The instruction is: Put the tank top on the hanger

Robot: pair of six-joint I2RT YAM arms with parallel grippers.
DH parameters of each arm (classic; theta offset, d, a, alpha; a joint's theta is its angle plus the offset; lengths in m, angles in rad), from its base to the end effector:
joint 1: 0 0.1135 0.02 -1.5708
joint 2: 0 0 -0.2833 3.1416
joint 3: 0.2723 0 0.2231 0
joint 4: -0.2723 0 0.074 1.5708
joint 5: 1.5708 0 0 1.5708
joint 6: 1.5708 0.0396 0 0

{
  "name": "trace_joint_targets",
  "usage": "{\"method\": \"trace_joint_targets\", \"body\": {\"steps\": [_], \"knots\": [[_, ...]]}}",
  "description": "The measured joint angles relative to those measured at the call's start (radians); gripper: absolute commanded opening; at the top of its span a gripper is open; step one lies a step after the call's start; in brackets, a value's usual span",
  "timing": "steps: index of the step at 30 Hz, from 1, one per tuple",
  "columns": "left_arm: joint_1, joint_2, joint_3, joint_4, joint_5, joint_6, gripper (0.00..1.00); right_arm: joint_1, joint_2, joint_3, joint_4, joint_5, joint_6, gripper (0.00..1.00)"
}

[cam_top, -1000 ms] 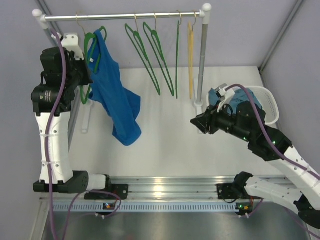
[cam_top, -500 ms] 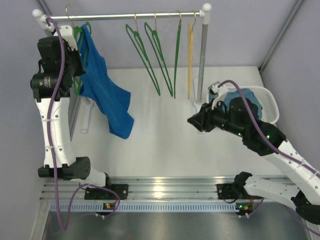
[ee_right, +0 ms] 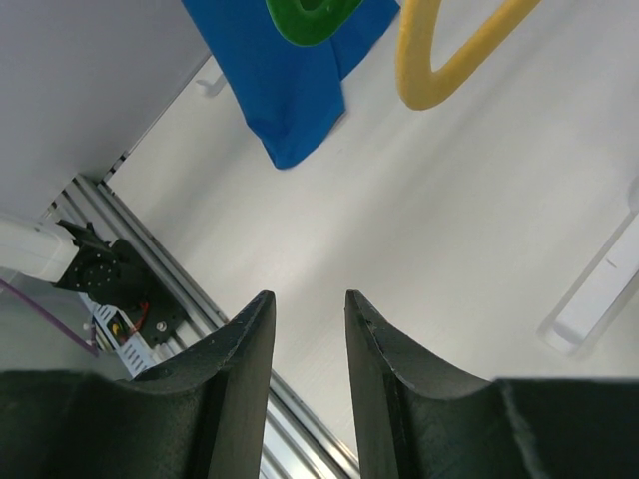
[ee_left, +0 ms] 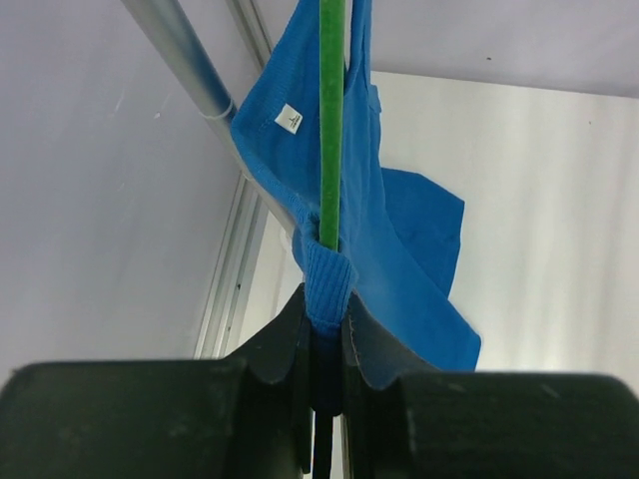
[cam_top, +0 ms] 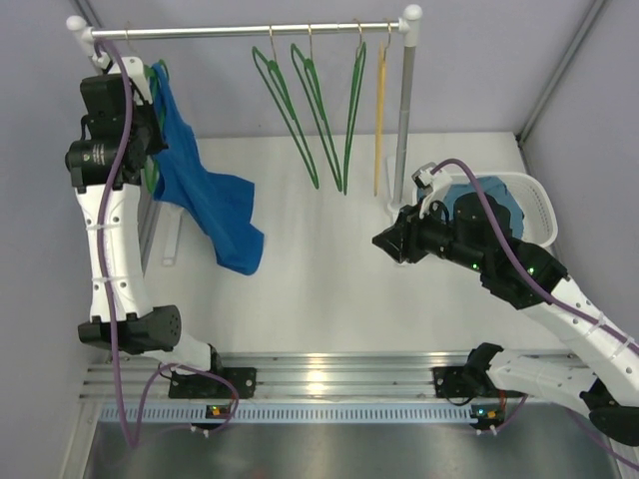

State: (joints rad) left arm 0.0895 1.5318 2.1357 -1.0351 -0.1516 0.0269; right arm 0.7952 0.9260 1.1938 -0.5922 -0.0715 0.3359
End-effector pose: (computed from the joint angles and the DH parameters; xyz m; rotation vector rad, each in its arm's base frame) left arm 0.2530 0.0287 0.5207 -0.1600 1.9975 0.2263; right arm 0.1021 0.1081 0.4185 -0.5009 1.9189 0.8235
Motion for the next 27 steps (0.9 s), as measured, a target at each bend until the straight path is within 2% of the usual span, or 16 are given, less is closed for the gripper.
{"method": "trace_joint_targets", "body": {"steps": [9,12,13,14,20,27], "knots": [[0.0,-0.011,-0.043,0.011,0.0,-0.01,0.0,0.0,0.0,-0.003,0.008,-0.006,0.006,0.34],[0.0,-0.025,-0.061,0.015,-0.005,-0.017,0.04,0.0,0.0,-0.003,0.016,-0.007,0.006,0.34],[0.0,-0.03,-0.066,0.017,-0.008,-0.018,0.06,0.0,0.001,-0.003,0.019,-0.007,0.006,0.34],[0.0,-0.034,-0.069,0.017,-0.011,-0.02,0.14,0.0,0.002,-0.003,0.023,-0.008,0.006,0.34],[0.0,-0.038,-0.071,0.017,-0.031,-0.024,0.42,0.0,0.006,-0.011,0.029,-0.011,0.008,0.35],[0.001,-0.055,-0.07,0.017,-0.048,-0.027,0.55,0.0,0.006,-0.022,0.031,-0.012,0.008,0.41]]}}
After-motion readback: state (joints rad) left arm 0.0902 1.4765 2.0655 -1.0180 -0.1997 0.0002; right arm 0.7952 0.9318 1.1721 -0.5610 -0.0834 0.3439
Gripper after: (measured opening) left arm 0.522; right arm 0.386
